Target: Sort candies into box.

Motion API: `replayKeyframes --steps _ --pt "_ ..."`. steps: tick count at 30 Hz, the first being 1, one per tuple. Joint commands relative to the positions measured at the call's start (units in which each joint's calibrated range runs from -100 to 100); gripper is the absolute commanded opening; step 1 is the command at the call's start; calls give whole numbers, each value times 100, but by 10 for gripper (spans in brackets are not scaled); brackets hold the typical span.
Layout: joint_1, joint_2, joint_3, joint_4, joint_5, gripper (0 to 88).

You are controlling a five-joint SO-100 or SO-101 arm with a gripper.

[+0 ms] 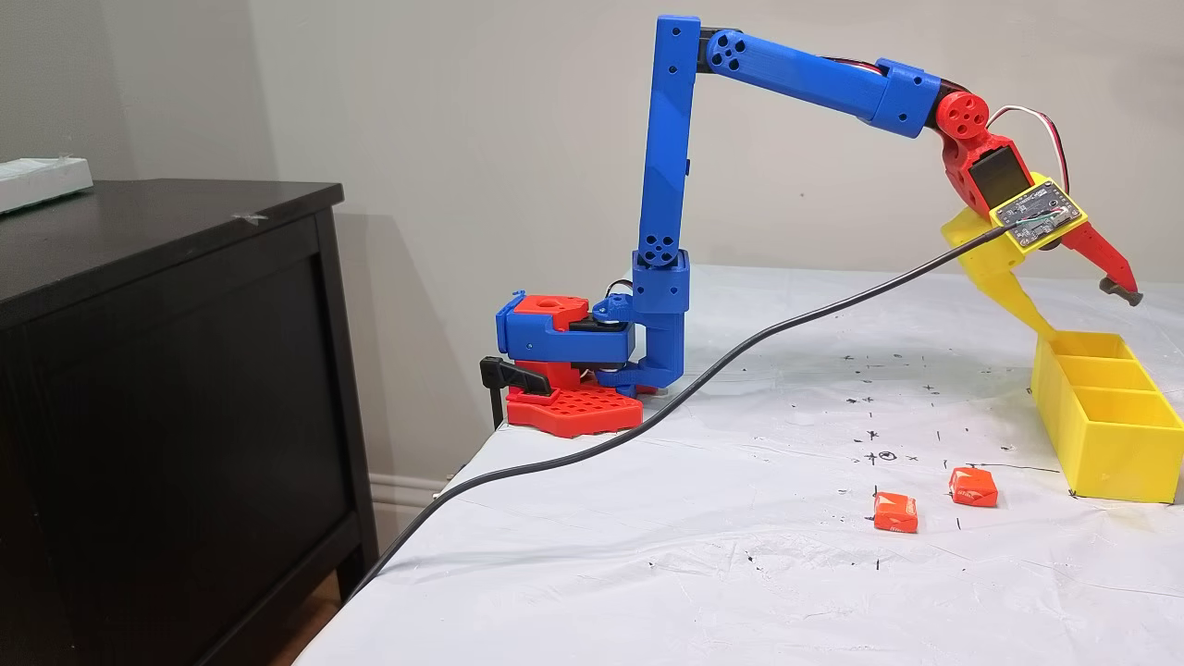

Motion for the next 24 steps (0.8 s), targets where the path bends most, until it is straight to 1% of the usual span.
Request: replayKeyframes --steps 1,5,6,8,18,24 --pt "48 -381 -502 206 39 222" --pt "193 -508 -903 754 54 139" --pt "238 -585 -1048 992 98 94" --pt "292 -695 -1140 1205 171 32" --pt "800 -1848 -275 1925 664 6" --pt "1280 -1848 -56 2351 1070 2"
